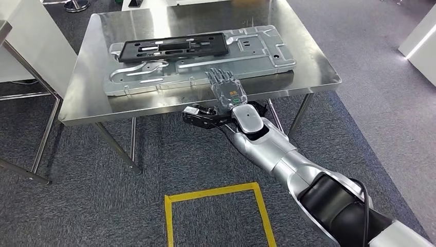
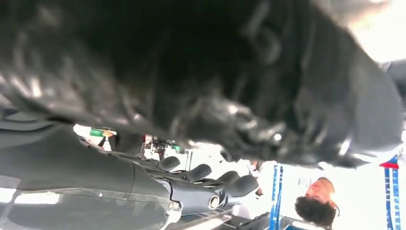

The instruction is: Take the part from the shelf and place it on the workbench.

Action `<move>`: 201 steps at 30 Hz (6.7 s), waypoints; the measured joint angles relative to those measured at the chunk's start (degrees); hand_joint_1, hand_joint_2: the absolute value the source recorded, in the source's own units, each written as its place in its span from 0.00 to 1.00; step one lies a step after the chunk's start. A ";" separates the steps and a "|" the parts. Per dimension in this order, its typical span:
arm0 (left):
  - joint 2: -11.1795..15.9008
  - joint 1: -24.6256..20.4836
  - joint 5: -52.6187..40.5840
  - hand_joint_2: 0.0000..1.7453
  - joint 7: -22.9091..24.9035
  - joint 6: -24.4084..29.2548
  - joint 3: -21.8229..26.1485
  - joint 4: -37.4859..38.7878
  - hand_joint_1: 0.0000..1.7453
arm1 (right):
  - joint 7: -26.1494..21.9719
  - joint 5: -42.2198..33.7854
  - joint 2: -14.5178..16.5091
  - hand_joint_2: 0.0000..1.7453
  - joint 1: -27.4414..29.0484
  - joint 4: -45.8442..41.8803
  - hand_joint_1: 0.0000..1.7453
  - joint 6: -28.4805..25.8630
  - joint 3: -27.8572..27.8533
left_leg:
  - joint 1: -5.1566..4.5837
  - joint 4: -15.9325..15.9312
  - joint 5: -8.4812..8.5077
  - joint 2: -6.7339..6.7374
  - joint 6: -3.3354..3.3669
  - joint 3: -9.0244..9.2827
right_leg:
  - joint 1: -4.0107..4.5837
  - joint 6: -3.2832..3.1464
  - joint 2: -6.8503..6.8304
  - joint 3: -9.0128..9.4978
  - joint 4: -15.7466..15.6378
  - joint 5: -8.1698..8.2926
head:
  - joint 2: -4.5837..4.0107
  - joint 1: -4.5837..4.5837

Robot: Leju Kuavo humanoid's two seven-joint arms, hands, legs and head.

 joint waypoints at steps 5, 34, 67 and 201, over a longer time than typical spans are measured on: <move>0.12 -0.41 -0.01 0.00 -0.09 0.01 0.00 0.00 0.00 | 0.00 0.00 -0.07 0.00 -0.05 -0.21 0.00 -0.03 -0.02 | -1.06 -15.87 -2.66 -0.10 1.40 10.67 | -0.15 1.31 -0.18 -1.28 -0.77 3.18 | 0.00 -0.12; 0.03 -0.17 0.00 0.00 -0.08 0.02 -0.02 0.02 0.00 | 0.00 0.00 -0.43 0.00 0.00 -0.45 0.00 -0.04 -0.04 | -0.84 -13.96 -0.17 0.17 0.89 6.95 | 0.28 0.72 -0.22 3.24 -0.49 -2.79 | 0.00 -0.03; -0.03 -0.02 -0.01 0.00 -0.07 0.04 -0.04 0.02 0.00 | 0.00 0.00 -0.49 0.00 0.25 -0.44 0.00 -0.03 -0.04 | -1.31 -14.35 0.49 0.06 2.14 5.73 | -0.06 1.43 0.03 4.04 -0.18 -3.63 | 0.00 -0.16; -0.98 -0.31 1.01 0.00 -2.58 2.03 -0.04 0.24 0.00 | 2.23 5.40 -14.76 0.00 10.89 -14.86 0.00 5.71 -7.13 | -1.01 -15.78 0.63 0.27 4.04 7.03 | -0.94 3.32 -0.04 -2.37 14.12 -8.50 | 0.00 0.10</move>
